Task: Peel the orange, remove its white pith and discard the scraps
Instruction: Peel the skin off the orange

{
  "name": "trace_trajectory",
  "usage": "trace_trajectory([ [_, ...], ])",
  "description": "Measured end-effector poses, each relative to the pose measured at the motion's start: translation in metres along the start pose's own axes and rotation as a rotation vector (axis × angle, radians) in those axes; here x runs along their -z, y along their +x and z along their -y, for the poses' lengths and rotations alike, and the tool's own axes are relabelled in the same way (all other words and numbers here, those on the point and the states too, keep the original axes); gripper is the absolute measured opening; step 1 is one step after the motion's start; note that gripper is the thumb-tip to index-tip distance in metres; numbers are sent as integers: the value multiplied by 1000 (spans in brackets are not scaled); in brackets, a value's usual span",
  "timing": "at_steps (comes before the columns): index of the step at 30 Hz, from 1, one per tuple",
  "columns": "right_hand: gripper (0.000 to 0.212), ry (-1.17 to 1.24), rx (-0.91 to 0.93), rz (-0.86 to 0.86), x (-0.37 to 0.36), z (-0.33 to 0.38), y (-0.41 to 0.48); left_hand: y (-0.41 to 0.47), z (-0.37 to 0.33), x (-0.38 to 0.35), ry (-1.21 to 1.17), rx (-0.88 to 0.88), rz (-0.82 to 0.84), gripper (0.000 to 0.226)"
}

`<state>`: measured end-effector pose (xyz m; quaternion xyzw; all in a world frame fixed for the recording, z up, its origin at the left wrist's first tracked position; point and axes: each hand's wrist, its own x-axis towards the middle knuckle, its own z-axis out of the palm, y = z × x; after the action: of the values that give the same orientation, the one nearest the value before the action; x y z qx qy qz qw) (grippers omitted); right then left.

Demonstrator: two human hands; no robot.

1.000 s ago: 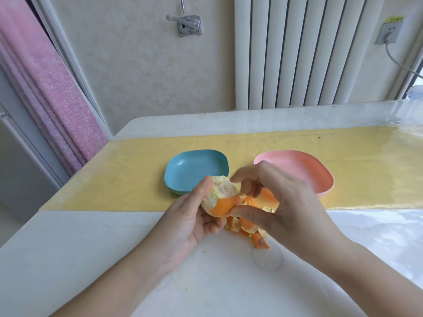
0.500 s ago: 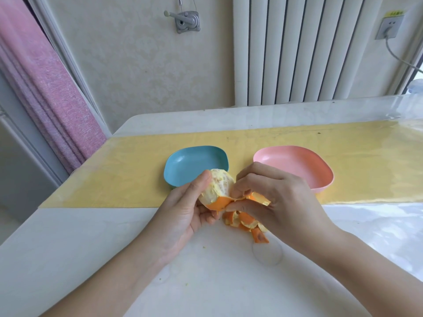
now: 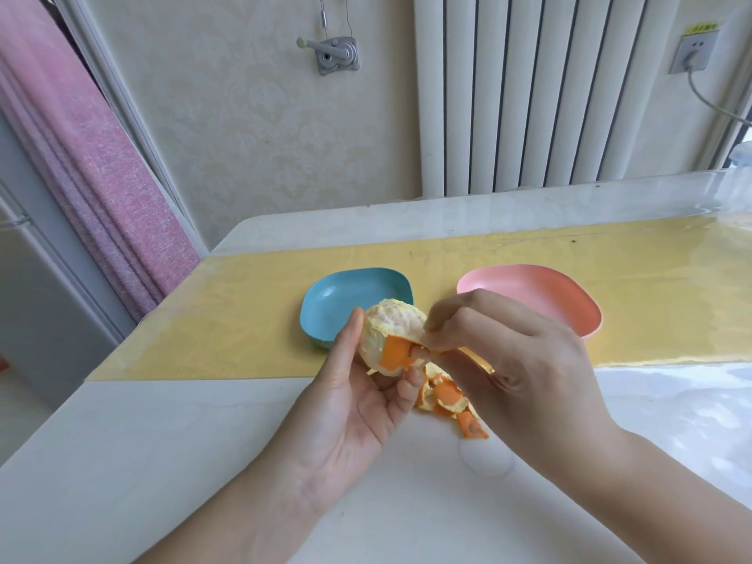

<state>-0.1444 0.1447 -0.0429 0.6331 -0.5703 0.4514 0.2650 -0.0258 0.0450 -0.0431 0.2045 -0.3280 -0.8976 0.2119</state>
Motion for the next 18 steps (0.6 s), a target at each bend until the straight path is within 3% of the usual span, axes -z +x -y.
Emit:
trace_trajectory([
  [3, 6, 68, -103, 44, -1, 0, -3, -1, -1, 1, -32, -15, 15, 45],
  [6, 24, 119, -222, 84, 0, 1, -3, -3, -2, 1, -35, -10, 38, 39],
  [12, 8, 141, -233, 9, 5, 5, 2, -3, -2, -2, -34, -25, 24, 42],
  [18, 11, 111, -351, 39, 3, 6, -1, 1, 0, 4, -62, -60, 39, 46],
])
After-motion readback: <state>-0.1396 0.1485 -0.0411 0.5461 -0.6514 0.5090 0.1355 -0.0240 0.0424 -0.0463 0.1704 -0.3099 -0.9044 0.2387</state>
